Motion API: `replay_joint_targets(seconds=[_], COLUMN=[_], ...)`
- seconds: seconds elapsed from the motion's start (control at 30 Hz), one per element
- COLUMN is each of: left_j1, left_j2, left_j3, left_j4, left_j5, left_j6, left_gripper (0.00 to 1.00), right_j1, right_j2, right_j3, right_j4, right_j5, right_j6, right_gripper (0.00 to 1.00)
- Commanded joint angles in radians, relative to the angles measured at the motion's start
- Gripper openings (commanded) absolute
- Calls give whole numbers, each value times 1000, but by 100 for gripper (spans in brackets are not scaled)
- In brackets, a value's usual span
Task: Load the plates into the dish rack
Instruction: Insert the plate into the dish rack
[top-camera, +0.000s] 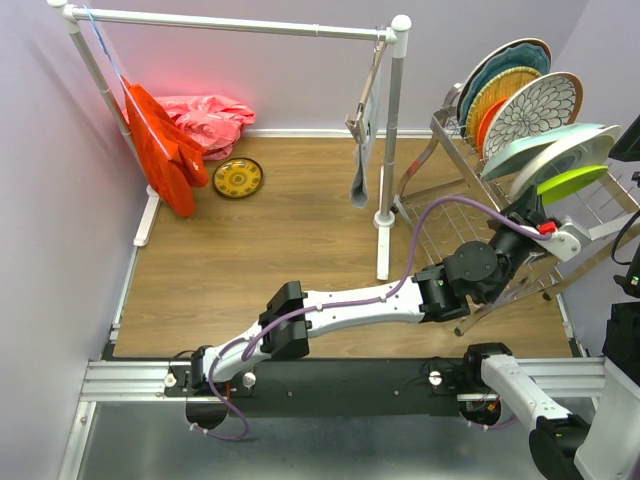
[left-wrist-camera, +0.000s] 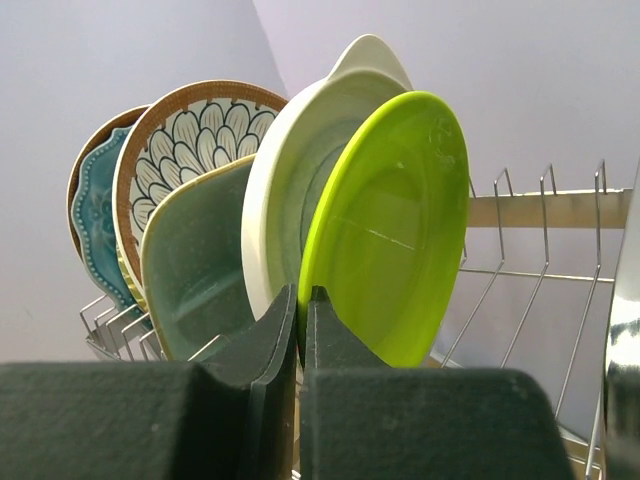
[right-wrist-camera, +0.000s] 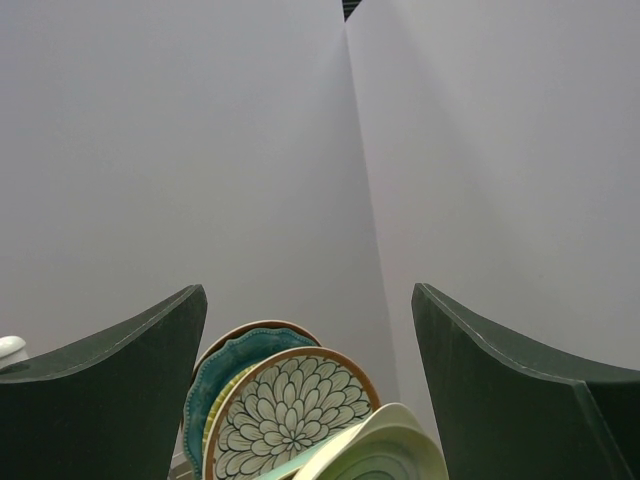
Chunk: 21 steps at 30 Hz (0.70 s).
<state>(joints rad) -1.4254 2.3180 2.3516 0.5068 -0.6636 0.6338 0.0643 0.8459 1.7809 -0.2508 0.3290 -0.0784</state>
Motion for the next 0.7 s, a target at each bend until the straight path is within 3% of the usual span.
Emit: replay_joint_targets(seconds=[0.0, 0.3, 0.43, 0.67], left_j1=[-9, -9, -10, -15], left_j2=[21, 14, 6, -49], left_j3=[-9, -12, -15, -35], left_j4=[27, 29, 32, 33], left_j5=[-18, -2, -1, 4], left_j6=[24, 20, 15, -28], left_gripper=[12, 27, 40, 50], right_j1=[5, 6, 6, 5], right_j2=[1, 2, 1, -1], right_j3=[0, 5, 6, 2], right_j4=[19, 18, 16, 16], right_j5=[31, 42, 44, 42], right_j6=[0, -6, -9, -12], right_gripper=[92, 92, 92, 92])
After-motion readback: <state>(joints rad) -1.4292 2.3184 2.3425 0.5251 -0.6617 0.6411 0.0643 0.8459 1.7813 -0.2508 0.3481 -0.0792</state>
